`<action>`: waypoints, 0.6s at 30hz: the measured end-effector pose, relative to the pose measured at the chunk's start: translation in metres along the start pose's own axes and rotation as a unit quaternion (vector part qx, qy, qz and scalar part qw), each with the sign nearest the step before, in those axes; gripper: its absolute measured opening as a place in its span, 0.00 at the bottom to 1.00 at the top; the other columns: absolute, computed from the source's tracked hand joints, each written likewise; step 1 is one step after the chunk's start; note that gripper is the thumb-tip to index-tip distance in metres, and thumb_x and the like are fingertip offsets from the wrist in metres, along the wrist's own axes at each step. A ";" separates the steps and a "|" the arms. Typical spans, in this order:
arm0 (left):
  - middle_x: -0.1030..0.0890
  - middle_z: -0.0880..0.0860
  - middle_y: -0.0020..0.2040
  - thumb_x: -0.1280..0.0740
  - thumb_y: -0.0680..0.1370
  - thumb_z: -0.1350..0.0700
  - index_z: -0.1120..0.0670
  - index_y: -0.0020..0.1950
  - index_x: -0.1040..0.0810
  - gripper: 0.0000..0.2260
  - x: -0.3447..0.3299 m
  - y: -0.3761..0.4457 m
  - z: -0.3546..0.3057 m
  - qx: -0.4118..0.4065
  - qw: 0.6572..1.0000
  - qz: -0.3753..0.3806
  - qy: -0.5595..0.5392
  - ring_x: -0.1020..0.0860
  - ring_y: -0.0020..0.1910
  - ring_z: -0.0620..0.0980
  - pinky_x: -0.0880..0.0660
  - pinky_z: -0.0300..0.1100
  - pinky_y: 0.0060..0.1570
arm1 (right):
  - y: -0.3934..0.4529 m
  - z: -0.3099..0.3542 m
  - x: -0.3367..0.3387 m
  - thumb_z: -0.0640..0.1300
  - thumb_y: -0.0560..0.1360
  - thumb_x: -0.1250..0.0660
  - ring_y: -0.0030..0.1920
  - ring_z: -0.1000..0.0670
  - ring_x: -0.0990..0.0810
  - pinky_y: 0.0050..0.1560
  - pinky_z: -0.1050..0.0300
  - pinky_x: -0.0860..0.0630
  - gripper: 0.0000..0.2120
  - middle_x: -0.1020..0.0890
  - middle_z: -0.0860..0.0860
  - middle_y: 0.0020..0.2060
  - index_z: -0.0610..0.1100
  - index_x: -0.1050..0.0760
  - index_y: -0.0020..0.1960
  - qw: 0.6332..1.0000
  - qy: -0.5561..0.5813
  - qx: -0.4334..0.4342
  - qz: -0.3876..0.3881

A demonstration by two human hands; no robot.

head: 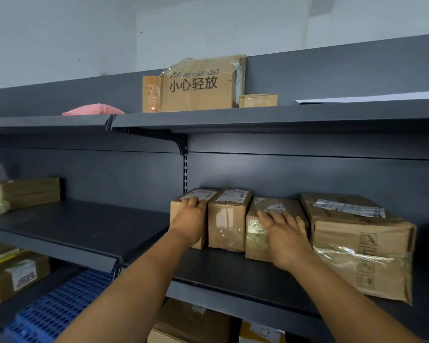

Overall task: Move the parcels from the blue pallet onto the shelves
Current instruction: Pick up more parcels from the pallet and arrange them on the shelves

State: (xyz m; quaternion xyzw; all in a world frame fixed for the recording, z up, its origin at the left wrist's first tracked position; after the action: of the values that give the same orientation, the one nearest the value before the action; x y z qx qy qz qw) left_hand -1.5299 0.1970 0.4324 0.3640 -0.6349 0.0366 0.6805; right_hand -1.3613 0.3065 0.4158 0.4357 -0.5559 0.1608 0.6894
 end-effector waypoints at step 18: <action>0.43 0.54 0.77 0.35 0.79 0.57 0.49 0.78 0.49 0.32 -0.008 0.006 -0.018 -0.011 1.000 0.001 0.000 0.47 0.77 0.55 0.43 0.52 0.74 | 0.010 0.005 0.001 0.32 0.74 0.42 0.76 0.44 0.47 0.75 0.45 0.56 0.36 0.42 0.52 0.76 0.53 0.47 0.78 1.000 0.022 -0.013 -0.005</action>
State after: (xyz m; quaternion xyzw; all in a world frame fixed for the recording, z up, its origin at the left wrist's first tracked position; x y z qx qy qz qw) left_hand -1.5197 0.2141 0.4296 0.3557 -0.6354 0.0309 0.6846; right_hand -1.3708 0.3080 0.4204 0.4260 -0.5406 0.1598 0.7077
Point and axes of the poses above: each hand's wrist, its own y-axis towards the middle knuckle, its own x-axis out of the back of the hand, z = x × y, the point moved 8 cm from there along y, towards the middle knuckle
